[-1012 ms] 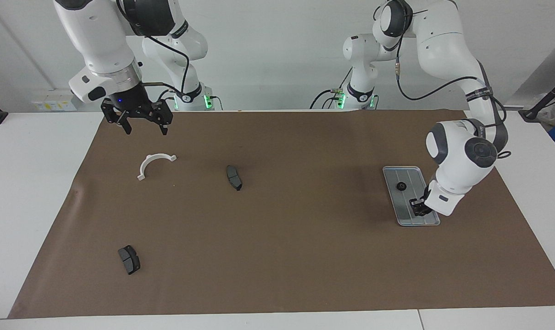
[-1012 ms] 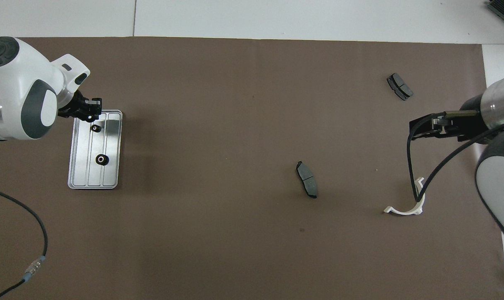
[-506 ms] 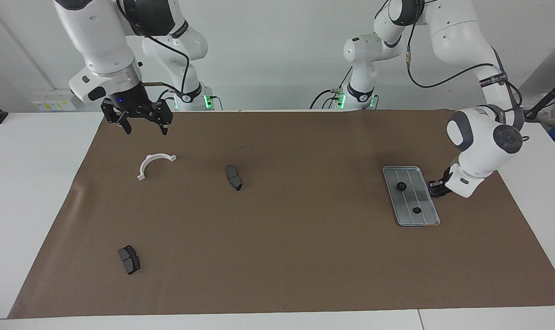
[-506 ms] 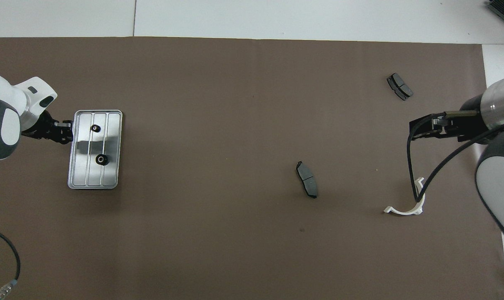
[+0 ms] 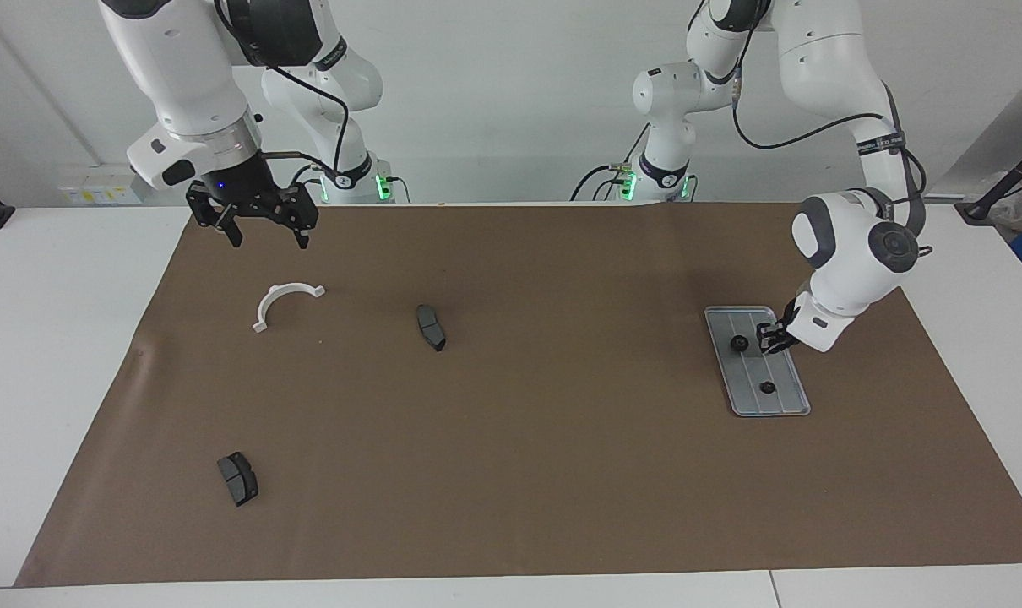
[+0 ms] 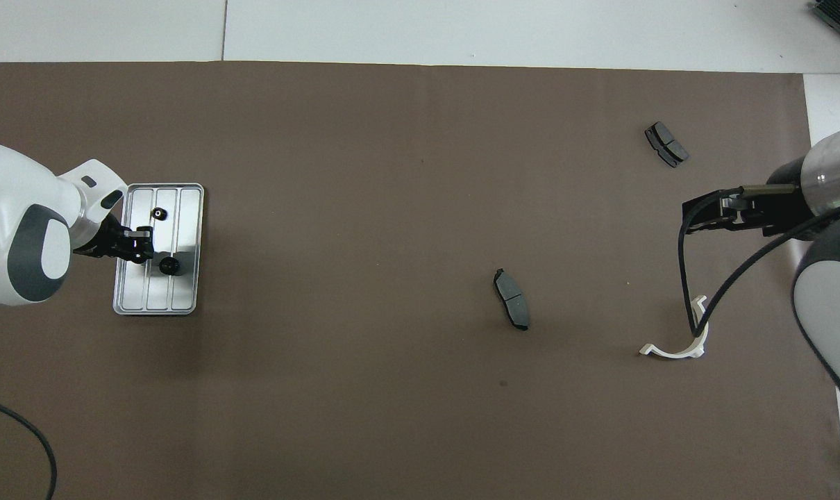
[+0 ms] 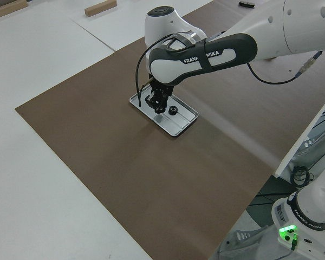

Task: Pick bearing gear from pile to tray
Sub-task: 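Lower the gear onto the tray and open the left gripper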

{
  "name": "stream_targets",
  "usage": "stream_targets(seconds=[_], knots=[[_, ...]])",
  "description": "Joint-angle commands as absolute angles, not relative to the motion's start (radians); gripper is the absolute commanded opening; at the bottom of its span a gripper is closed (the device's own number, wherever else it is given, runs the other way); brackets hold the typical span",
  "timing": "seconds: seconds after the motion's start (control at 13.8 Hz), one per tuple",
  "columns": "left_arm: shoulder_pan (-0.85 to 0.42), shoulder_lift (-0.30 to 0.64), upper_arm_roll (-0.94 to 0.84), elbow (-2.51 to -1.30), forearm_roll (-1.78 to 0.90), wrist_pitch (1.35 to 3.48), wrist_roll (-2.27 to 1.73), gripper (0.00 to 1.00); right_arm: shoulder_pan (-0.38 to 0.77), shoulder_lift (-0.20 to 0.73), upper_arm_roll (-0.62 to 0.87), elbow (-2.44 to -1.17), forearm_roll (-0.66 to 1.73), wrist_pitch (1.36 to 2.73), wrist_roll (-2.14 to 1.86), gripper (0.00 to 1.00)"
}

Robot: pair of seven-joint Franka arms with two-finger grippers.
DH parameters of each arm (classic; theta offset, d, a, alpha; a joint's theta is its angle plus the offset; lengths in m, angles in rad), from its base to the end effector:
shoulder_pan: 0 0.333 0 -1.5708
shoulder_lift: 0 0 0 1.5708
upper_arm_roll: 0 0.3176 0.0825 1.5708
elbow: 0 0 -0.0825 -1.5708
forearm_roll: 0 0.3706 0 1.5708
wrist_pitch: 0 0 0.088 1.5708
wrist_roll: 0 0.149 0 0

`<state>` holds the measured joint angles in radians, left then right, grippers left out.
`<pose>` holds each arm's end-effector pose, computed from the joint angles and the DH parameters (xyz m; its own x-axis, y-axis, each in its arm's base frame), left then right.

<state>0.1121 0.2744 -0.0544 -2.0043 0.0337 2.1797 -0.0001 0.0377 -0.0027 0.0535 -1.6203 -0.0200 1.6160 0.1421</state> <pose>0.5724 0.0359 0.2813 0.9944 0.0388 -0.0984 0.0379 -0.9992 -0.0109 0.5415 0.0466 0.5668 0.9988 -0.0499 0.0013 -0.0500 -0.9985 0.0201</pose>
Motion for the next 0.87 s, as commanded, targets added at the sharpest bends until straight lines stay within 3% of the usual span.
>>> stream_targets(seconds=[0.0, 0.22, 0.51, 0.79], knots=[[0.107, 0.219, -0.044, -2.08, 0.02, 2.235, -0.009, 0.54, 0.023, -0.028, 0.061, -1.649, -0.015, 1.631, 0.117, 1.0], [0.11, 0.215, -0.044, -2.069, 0.02, 2.238, -0.006, 0.71, 0.023, -0.028, 0.061, -1.649, -0.015, 1.631, 0.117, 1.0], [0.104, 0.215, -0.051, -1.947, 0.015, 2.205, -0.018, 0.87, 0.023, -0.028, 0.061, -1.649, -0.014, 1.631, 0.117, 1.0], [0.075, 0.228, -0.067, -1.635, -0.002, 1.877, -0.023, 0.92, 0.023, -0.028, 0.061, -1.649, -0.015, 1.631, 0.117, 1.0]])
